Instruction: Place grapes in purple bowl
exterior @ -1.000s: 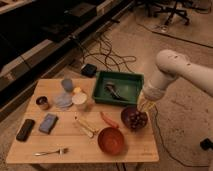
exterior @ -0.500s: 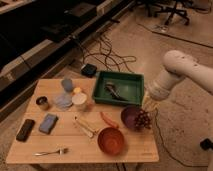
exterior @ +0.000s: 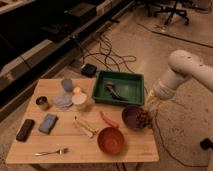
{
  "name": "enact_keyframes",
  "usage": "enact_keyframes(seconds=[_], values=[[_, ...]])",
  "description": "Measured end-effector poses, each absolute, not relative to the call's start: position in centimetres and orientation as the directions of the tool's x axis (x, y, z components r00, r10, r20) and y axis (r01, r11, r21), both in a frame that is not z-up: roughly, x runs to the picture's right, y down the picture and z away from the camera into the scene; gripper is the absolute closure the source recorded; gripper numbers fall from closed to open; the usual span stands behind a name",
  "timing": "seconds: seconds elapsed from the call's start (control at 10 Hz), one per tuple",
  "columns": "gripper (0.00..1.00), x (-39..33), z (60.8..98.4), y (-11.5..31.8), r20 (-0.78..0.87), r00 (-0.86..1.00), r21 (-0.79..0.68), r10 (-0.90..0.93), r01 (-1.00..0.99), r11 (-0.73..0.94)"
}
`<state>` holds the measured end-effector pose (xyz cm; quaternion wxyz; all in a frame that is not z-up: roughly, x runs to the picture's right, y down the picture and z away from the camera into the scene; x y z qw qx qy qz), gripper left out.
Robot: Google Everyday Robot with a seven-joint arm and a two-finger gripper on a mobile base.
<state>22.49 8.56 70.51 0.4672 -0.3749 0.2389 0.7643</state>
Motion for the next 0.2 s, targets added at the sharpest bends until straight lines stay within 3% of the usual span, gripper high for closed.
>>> enact_keyframes(seconds=[0.2], values=[[0.20,22.40,70.55,8.50,-0.796,-0.281,0.014,0.536,-0.894,-0.448]])
